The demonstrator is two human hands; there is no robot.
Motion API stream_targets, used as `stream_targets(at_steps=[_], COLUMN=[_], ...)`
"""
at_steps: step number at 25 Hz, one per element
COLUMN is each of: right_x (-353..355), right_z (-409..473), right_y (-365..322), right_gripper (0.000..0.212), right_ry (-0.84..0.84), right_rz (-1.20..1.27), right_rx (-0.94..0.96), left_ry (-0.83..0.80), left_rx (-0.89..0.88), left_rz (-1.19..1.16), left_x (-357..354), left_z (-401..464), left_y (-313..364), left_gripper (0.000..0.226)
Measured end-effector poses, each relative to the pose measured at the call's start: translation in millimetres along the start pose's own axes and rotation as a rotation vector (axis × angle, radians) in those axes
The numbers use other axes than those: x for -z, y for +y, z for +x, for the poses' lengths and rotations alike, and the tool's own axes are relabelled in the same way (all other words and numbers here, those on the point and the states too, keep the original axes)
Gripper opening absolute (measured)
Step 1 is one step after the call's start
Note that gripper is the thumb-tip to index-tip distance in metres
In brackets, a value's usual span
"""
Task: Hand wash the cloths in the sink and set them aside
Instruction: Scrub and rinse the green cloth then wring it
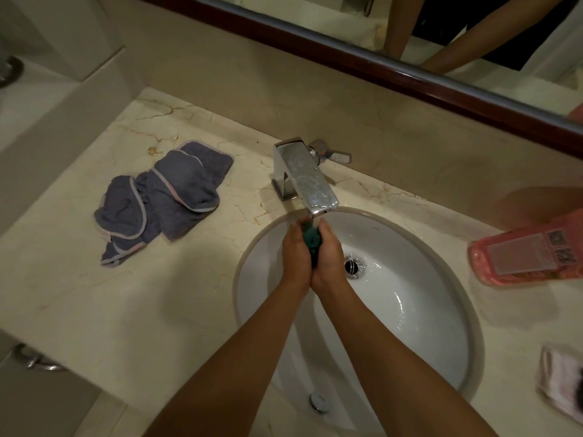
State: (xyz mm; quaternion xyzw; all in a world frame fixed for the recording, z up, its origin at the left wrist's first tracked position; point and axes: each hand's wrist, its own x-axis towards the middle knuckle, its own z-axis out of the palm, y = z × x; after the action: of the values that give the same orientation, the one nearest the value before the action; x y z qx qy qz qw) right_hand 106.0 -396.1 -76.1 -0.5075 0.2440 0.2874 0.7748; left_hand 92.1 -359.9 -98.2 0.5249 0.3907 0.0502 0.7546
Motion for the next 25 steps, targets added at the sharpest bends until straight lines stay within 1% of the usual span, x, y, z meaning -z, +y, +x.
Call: stream_targets(at_steps=[2, 3, 5, 8, 10, 14, 16, 17, 19, 20, 22, 23, 25], right_x=[1, 2, -1, 1, 5, 19, 19, 17, 15, 13, 12, 12, 17], right_z=[6, 6, 4, 6, 8, 7, 3, -1, -3, -2, 1, 2, 1], right_y=[4, 5, 5, 6, 6, -2, -1, -1, 2, 0, -6, -9, -8], right_gripper=[0.024, 0.025, 0.025, 0.02, 0.025, 0.034, 0.033, 0.034, 0.049, 0.049, 0.039, 0.038, 0.034], right_ry=[0.005, 0.002, 0.026, 0.094, 0.136, 0.158, 0.119, 0.081, 0.027, 0.047, 0.1, 0.117, 0.129], right_rz=[0.086, 0.105, 0.097, 0.149, 0.098, -0.104, -0.094, -0.134, -0.316, -0.345, -0.329, -0.325, -0.231], right_rx=[0.051, 0.057, 0.062, 0.067, 0.111, 0.156, 0.143, 0.138, 0.15, 0.171, 0.192, 0.181, 0.09], left_ry=[-0.018, 0.002, 0.024, -0.081, -0.105, -0.067, -0.057, -0.07, -0.093, -0.087, -0.014, 0.018, 0.09], left_rx=[0.017, 0.013, 0.03, 0.204, 0.264, 0.297, 0.297, 0.299, 0.305, 0.294, 0.233, 0.181, 0.117], left_rz=[-0.163, -0.223, -0.259, -0.343, -0.343, -0.415, -0.402, -0.389, -0.442, -0.454, -0.364, -0.306, -0.257], left_x=[3, 4, 8, 7, 3, -11, -16, -16, -16, -14, -11, -10, -10], left_z=[-1, -1, 2, 5, 3, -5, -8, -10, -14, -14, -12, -11, -7], left_y=[2, 4, 6, 10, 12, 14, 10, 8, 6, 4, -4, -6, -6], left_gripper=[0.032, 0.033, 0.032, 0.036, 0.038, 0.039, 0.032, 0.028, 0.031, 0.034, 0.037, 0.037, 0.037])
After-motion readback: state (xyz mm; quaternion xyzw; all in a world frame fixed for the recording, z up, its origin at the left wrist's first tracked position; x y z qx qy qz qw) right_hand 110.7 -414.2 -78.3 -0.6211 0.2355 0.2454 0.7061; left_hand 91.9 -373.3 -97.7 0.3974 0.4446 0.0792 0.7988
